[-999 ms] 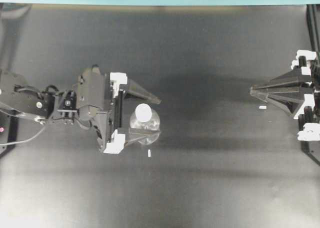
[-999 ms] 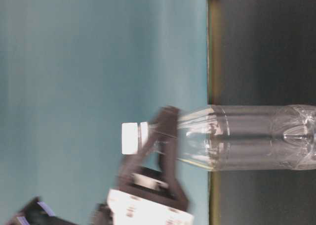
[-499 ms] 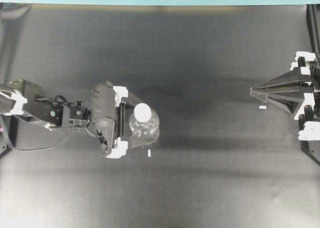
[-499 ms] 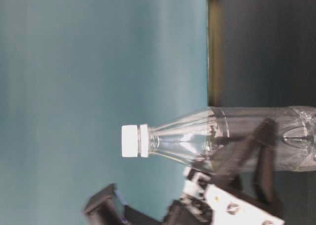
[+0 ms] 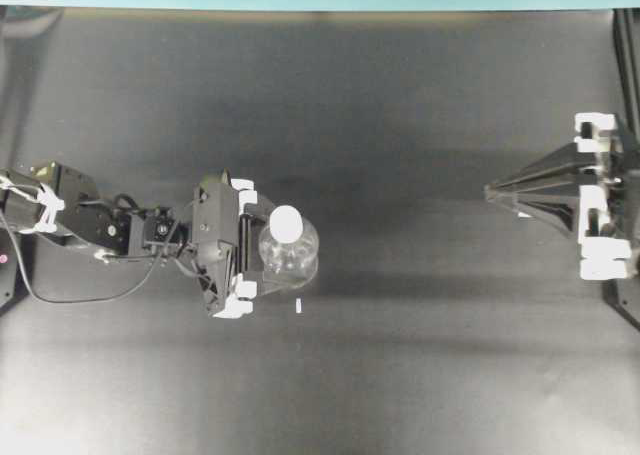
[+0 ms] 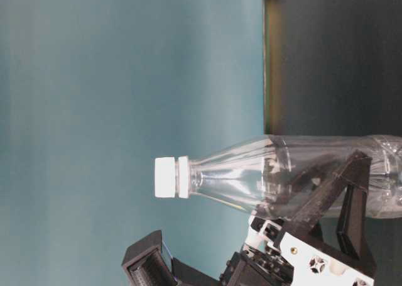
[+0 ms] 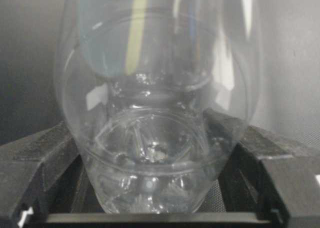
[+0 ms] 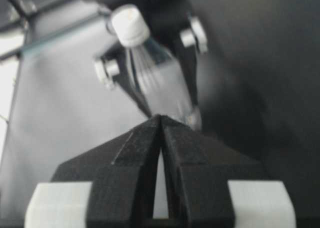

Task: Open the bottle cap by holding the bottle with the left arm and twisting the cap with the right arm.

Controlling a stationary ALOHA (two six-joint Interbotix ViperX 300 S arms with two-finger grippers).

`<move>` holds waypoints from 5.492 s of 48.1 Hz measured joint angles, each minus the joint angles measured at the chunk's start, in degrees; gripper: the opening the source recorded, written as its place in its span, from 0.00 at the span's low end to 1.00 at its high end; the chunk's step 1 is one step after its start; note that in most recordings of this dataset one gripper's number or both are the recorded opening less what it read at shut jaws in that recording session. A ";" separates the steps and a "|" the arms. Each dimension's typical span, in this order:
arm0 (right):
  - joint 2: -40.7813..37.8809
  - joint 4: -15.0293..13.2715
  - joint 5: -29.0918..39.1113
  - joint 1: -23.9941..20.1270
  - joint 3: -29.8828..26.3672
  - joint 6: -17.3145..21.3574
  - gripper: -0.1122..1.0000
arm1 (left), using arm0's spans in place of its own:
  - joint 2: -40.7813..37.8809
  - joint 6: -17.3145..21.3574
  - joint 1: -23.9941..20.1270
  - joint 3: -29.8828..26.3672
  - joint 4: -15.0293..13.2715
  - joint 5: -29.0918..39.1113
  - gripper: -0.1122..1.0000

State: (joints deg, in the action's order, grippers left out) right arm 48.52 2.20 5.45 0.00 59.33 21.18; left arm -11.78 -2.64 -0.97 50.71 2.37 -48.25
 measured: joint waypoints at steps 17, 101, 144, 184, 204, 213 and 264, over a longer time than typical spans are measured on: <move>-15.29 1.32 34.89 -1.49 -25.75 0.35 0.69 | 0.18 0.00 0.44 -0.35 0.00 2.55 0.81; -65.83 3.34 70.75 -0.88 -78.22 -20.39 0.43 | 0.09 -0.26 0.44 -1.93 0.00 5.54 0.81; -65.74 1.93 71.81 -1.23 -78.05 -63.11 0.43 | 0.18 -0.09 0.26 -1.85 0.00 7.03 0.81; -64.51 1.05 69.87 -1.85 -75.59 -59.41 0.67 | 0.09 -0.26 0.62 -1.76 0.00 7.56 0.81; -62.40 0.70 67.76 -2.55 -77.61 -42.71 0.84 | 0.09 -0.26 0.70 -1.58 0.00 8.26 0.81; -62.67 0.70 72.60 -2.37 -85.52 -13.89 0.84 | 0.09 -0.62 0.70 -1.58 0.00 8.44 0.81; -70.14 0.18 79.72 -2.99 -87.10 16.70 0.82 | 0.09 -0.70 1.32 -1.49 0.00 8.44 0.81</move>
State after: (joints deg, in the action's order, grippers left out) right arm -21.62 2.37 85.17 -2.99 -27.77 37.88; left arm -11.69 -3.34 0.35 49.22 2.37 -39.81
